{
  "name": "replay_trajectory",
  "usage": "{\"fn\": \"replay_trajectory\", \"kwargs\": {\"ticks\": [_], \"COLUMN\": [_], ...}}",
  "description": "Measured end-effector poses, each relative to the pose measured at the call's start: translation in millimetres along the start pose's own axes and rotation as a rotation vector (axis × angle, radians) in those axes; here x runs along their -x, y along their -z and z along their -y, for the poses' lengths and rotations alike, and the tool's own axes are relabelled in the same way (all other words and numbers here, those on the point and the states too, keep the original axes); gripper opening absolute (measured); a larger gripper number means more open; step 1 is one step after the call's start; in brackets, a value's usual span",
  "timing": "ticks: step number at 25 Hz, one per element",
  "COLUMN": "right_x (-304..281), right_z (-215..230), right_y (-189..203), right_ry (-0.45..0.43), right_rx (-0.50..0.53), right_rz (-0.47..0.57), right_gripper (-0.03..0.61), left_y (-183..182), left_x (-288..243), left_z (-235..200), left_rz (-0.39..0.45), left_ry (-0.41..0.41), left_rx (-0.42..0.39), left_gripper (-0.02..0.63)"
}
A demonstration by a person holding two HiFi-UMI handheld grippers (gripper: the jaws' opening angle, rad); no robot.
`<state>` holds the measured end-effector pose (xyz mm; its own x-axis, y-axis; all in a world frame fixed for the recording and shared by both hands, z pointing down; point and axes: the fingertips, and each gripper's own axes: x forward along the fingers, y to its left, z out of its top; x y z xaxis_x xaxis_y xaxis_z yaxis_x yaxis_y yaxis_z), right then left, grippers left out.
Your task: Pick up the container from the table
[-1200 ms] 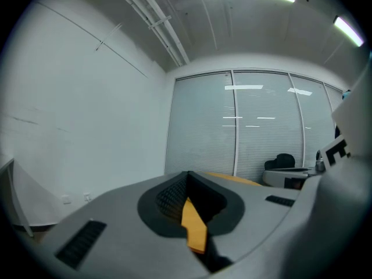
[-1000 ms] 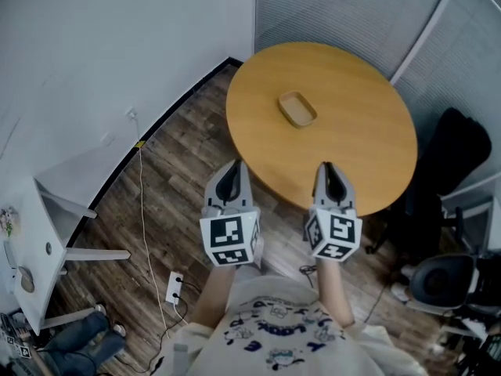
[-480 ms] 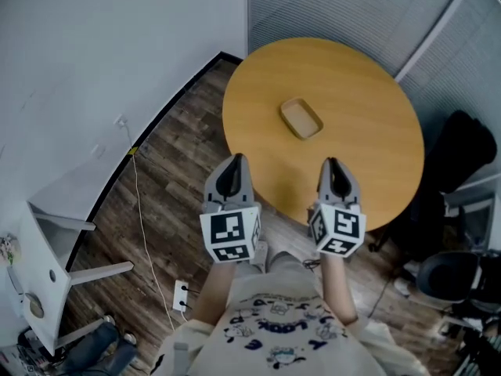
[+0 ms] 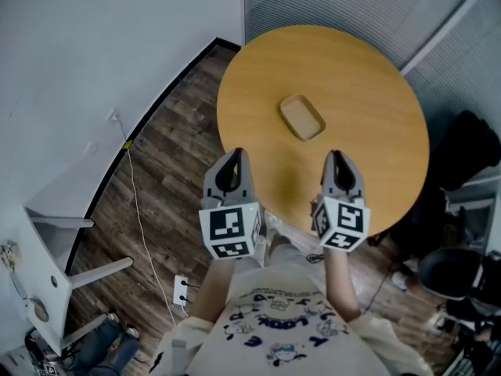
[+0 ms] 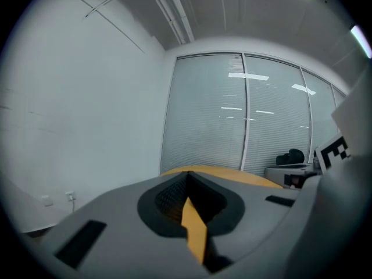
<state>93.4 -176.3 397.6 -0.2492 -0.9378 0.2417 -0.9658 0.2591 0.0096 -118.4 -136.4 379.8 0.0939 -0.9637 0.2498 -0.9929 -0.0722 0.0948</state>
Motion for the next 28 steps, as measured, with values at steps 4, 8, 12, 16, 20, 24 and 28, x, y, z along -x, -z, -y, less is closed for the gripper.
{"fn": "replay_trajectory", "kwargs": {"ticks": [4,8,12,16,20,24,28], "right_x": [-38.2,-65.2,-92.7,-114.3,-127.4,-141.2,-156.1], "right_z": [8.1,22.2,37.4,48.6,59.0,66.5,69.2], "right_y": [-3.2,8.6,20.7,38.7,55.0,70.8,88.4], "right_ry": [-0.011,-0.027,-0.025,-0.026,-0.030,-0.023,-0.029], "right_rx": [0.004,0.000,-0.007,-0.006,-0.009,-0.013,-0.018], "right_rz": [-0.015,-0.052,-0.089,-0.137,-0.185,-0.220,-0.265], "right_gripper": [0.025,0.026,0.026,0.026,0.026,0.026,0.027], "left_y": [-1.2,11.4,27.0,48.4,60.6,74.1,87.3], "left_x": [-33.6,-59.9,-84.8,-101.9,-116.3,-132.7,-148.9], "left_z": [-7.7,-4.7,-1.8,1.5,5.2,6.4,7.1], "left_rz": [-0.020,-0.060,-0.108,-0.168,-0.202,-0.235,-0.267], "left_ry": [-0.019,-0.035,-0.040,-0.038,-0.042,-0.041,-0.037], "left_rx": [0.007,0.013,0.020,0.030,0.036,0.039,0.049], "left_gripper": [0.002,0.002,0.002,0.002,0.002,0.002,0.002]}}
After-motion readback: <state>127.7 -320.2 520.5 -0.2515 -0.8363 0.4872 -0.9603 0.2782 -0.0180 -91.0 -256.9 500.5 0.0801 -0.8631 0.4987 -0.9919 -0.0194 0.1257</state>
